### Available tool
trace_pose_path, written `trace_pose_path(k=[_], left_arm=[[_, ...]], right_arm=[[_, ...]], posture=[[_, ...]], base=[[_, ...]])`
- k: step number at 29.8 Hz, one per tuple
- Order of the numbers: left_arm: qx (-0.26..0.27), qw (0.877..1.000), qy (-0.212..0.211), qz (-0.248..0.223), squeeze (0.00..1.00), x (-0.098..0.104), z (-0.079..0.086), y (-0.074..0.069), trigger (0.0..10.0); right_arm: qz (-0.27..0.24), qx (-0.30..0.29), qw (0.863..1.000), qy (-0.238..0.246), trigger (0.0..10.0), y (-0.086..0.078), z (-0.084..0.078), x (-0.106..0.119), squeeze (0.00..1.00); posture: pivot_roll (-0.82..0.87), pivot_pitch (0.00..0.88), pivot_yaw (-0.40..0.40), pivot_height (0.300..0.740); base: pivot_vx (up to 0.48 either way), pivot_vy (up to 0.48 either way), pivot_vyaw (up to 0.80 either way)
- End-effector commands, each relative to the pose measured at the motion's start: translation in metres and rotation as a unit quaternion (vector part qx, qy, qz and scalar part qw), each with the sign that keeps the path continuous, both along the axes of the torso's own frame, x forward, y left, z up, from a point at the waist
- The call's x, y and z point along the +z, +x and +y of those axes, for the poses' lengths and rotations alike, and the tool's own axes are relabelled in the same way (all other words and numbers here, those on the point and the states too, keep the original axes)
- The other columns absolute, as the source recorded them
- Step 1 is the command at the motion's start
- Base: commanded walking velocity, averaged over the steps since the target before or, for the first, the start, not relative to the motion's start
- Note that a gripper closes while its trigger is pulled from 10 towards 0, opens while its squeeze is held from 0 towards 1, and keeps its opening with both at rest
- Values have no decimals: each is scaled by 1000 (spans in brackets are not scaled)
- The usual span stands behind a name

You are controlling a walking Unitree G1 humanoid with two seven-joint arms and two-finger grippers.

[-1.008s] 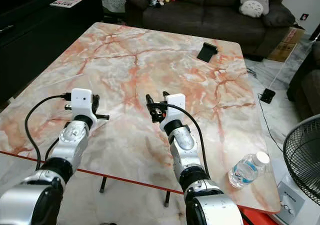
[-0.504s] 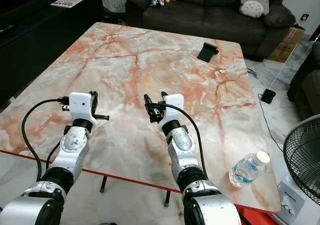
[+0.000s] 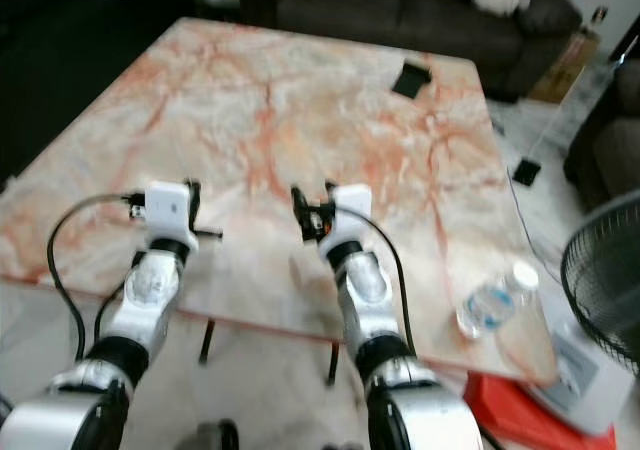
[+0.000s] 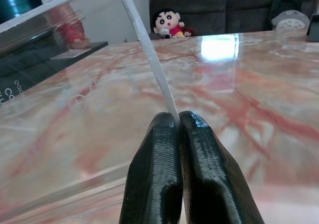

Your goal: Picking trash to rubbish bin

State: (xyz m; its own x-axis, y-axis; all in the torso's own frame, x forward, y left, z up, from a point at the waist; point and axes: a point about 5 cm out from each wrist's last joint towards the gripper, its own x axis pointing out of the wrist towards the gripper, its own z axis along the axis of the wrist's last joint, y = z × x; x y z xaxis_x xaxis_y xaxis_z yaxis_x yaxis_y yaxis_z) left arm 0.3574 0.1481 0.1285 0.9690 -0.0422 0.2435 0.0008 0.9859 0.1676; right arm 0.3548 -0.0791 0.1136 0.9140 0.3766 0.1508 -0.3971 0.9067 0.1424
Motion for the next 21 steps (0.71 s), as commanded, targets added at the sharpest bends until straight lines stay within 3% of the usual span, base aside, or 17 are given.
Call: trace_pose_path(k=[1, 21], left_arm=[[1, 1000, 2, -9, 0, 2, -1, -1, 10000], [2, 1000, 4, -5, 0, 1, -2, 0, 10000]], right_arm=[[-10, 1, 1000, 5, 10000, 1, 1, 4, 0], [-7, 7, 1000, 0, 10000, -1, 1, 1, 0]], posture=[[109, 30, -55, 740], [107, 5, -58, 740]], base=[[-311, 0, 0], [-315, 0, 0]])
